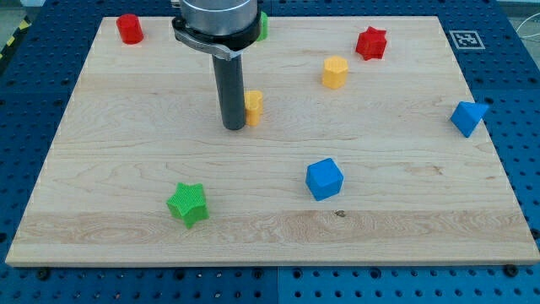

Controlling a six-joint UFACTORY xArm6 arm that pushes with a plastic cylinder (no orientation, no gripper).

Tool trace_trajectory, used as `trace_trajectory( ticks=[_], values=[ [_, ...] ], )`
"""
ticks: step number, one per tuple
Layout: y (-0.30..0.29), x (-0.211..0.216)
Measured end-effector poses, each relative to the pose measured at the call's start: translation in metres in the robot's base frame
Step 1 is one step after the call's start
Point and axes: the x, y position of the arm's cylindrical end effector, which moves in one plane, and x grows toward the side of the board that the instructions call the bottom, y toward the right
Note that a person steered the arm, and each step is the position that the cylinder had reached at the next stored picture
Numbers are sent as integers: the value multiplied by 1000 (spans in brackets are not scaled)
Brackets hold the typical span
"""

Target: Move the yellow heart closer to the yellow hexagon

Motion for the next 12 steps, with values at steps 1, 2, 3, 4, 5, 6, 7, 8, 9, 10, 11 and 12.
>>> trace_trajectory(
  ticks=[1, 2, 3, 4, 5, 6, 7, 8, 9, 10, 11, 12],
  values=[
    [1, 0],
    [1, 0],
    [2, -6],
    [2, -13],
    [6, -16],
    [7, -16],
    [20, -15],
    [27, -15],
    [27, -15],
    [27, -19],
    [27, -22],
    [27, -22]
  ],
)
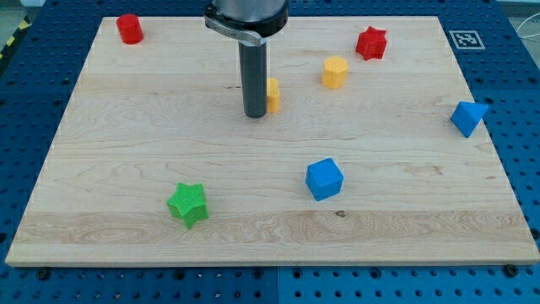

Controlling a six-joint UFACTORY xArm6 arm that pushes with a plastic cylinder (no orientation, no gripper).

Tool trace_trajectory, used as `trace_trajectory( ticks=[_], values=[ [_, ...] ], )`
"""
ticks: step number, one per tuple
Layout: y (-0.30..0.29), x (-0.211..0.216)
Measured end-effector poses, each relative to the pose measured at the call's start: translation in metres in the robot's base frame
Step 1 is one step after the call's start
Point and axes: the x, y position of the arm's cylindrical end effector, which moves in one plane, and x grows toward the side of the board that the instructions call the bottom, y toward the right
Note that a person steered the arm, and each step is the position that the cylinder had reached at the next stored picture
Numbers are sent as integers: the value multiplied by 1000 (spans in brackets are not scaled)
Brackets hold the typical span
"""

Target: Move the yellow heart closer to the yellow hexagon

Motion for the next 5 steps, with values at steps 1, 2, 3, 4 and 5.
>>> trace_trajectory(
  ticks=[1, 2, 3, 4, 5],
  values=[
    [0, -5],
    [0, -5],
    [0, -9],
    [1, -9],
    [11, -9]
  ],
)
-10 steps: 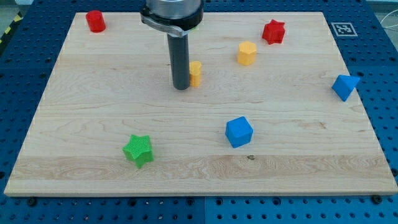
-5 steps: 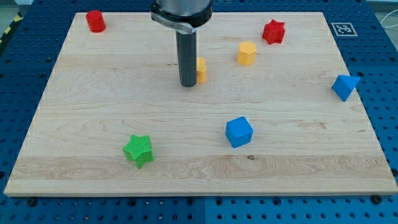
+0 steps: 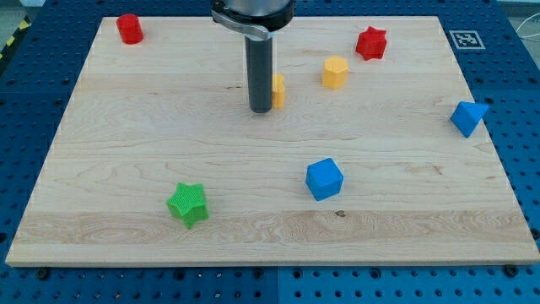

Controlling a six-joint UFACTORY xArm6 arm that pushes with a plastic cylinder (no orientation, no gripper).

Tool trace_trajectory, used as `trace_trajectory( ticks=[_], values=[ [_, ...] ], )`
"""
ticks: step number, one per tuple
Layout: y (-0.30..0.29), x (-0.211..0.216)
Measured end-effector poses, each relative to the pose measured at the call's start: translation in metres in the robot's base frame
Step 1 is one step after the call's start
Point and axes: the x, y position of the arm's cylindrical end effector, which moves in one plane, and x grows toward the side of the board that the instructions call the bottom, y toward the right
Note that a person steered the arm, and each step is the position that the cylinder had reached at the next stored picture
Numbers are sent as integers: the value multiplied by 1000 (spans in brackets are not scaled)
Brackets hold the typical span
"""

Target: Move the yellow heart closer to the yellow hexagon

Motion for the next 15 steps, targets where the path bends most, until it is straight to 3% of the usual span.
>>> trace_trajectory(
  ticks=[12, 15],
  values=[
    [3, -27],
    [29, -26]
  ],
)
